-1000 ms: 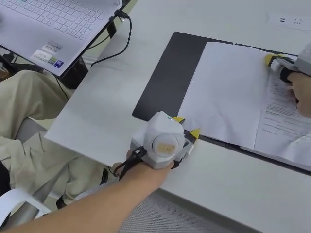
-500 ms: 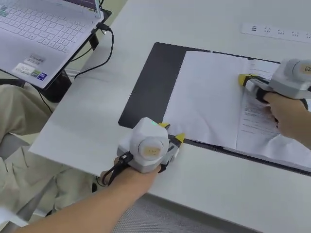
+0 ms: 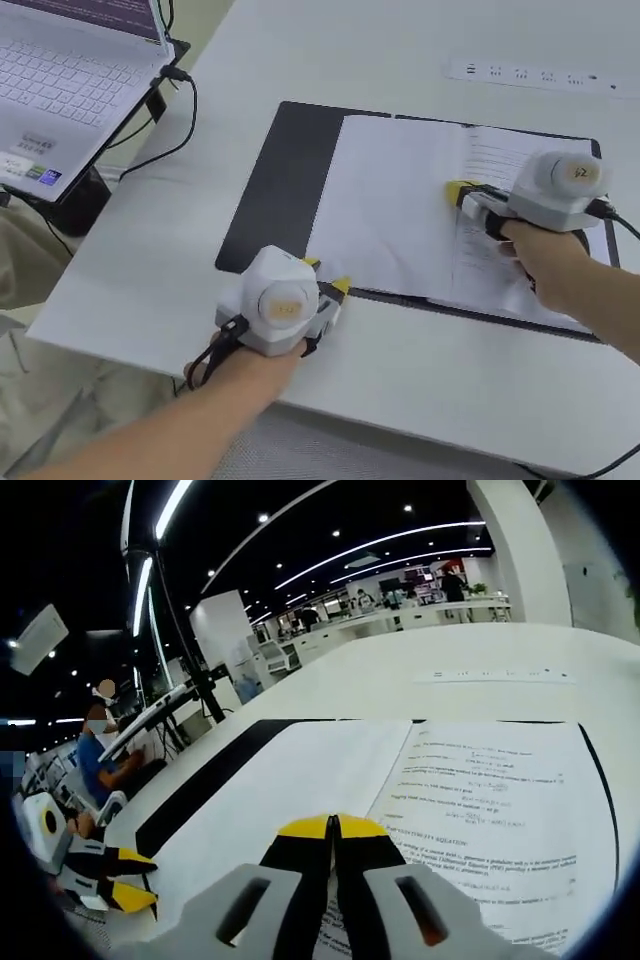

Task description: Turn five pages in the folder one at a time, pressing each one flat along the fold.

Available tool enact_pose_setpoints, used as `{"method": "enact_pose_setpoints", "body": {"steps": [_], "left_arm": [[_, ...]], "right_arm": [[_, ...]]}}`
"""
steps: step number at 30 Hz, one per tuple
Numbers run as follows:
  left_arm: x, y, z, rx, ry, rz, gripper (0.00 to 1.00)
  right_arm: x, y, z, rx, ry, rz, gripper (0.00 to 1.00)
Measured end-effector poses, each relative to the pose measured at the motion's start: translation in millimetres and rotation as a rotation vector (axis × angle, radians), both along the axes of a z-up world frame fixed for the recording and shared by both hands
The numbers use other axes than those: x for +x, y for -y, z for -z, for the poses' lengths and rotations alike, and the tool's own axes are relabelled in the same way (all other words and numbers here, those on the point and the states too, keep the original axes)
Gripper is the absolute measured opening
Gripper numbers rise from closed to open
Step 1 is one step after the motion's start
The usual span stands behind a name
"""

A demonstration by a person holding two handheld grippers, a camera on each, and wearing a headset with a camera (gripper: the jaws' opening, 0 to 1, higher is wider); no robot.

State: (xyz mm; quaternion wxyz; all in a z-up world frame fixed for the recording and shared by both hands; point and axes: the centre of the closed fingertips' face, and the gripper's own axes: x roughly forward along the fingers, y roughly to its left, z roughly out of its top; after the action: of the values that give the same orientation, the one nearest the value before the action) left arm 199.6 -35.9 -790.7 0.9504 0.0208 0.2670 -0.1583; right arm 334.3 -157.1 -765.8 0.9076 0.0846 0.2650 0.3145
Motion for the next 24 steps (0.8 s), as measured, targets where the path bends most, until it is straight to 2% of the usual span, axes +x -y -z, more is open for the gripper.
{"method": "enact_pose_setpoints", "body": {"steps": [4, 6, 8, 10, 12, 15, 17, 24], "left_arm": [[-0.2, -0.3, 0.1, -0.003, 0.002, -0.002, 0.23], [-0.1, -0.4, 0.4, -0.001, 0.003, 0.001, 0.23], [-0.1, -0.3, 0.6, 0.001, 0.005, 0.002, 0.23], [0.0, -0.3, 0.9, -0.001, 0.006, 0.001, 0.23], [0.2, -0.5, 1.3, 0.0, 0.004, 0.001, 0.23], [-0.5, -0.2, 0.1, 0.002, 0.006, 0.004, 0.23], [-0.5, -0.1, -0.6, 0.003, 0.008, 0.005, 0.23], [-1.2, -0.2, -2.0, 0.0, 0.009, 0.003, 0.23]], "right_arm": [[-16.5, -3.9, -2.3, 0.003, -0.009, -0.027, 0.0], [-25.8, -5.7, -1.1, -0.016, -0.007, -0.048, 0.0], [-35.3, -6.8, 0.6, -0.004, -0.03, -0.053, 0.0], [-42.8, -6.7, -0.3, -0.007, -0.018, -0.059, 0.0], [-48.2, -6.1, 0.0, 0.002, -0.035, -0.055, 0.0], [-55.3, -4.6, -1.0, 0.0, -0.033, -0.053, 0.0], [-63.7, -4.4, 2.6, 0.002, -0.055, -0.062, 0.0], [-88.2, -1.0, 6.1, -0.004, -0.074, -0.064, 0.0]]}}
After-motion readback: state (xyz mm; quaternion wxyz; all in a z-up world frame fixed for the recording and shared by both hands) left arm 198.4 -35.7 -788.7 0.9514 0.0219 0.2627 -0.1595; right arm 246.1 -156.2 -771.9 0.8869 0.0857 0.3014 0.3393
